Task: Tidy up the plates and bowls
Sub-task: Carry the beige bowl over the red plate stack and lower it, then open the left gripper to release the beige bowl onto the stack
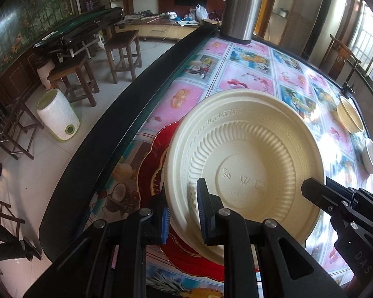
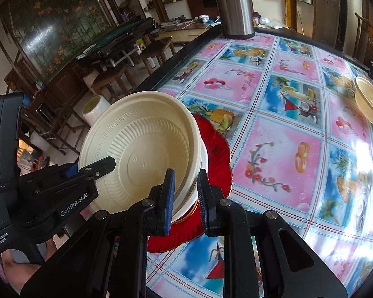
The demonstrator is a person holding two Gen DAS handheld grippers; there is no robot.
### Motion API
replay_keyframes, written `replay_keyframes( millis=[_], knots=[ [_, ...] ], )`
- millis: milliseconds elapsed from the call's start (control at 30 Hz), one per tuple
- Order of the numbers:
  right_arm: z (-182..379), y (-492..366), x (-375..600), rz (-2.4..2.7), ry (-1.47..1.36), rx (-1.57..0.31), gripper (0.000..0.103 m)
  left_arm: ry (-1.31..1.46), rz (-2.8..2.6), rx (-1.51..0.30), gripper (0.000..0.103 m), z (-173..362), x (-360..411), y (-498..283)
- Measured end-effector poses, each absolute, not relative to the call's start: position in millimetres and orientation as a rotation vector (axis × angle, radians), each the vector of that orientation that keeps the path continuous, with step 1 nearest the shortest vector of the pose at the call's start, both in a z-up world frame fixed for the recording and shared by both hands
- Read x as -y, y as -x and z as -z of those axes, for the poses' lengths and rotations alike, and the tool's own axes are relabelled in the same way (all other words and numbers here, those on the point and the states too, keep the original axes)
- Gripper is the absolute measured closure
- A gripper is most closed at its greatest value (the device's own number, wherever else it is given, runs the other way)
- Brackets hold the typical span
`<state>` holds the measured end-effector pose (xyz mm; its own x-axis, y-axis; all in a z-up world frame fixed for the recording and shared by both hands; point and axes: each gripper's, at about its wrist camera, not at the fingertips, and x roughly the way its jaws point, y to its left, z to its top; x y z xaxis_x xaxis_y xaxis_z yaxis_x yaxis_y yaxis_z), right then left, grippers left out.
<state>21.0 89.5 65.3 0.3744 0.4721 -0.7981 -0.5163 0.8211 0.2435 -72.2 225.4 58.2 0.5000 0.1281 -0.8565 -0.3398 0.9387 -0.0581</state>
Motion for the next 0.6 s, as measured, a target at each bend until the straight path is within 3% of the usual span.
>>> replay_keyframes(
  millis=[600],
  knots=[
    [-51, -25, -96, -0.631, 0.069, -1.036, 0.08, 0.172, -0.321, -0.951, 0.084, -66, -221, 76]
  ],
)
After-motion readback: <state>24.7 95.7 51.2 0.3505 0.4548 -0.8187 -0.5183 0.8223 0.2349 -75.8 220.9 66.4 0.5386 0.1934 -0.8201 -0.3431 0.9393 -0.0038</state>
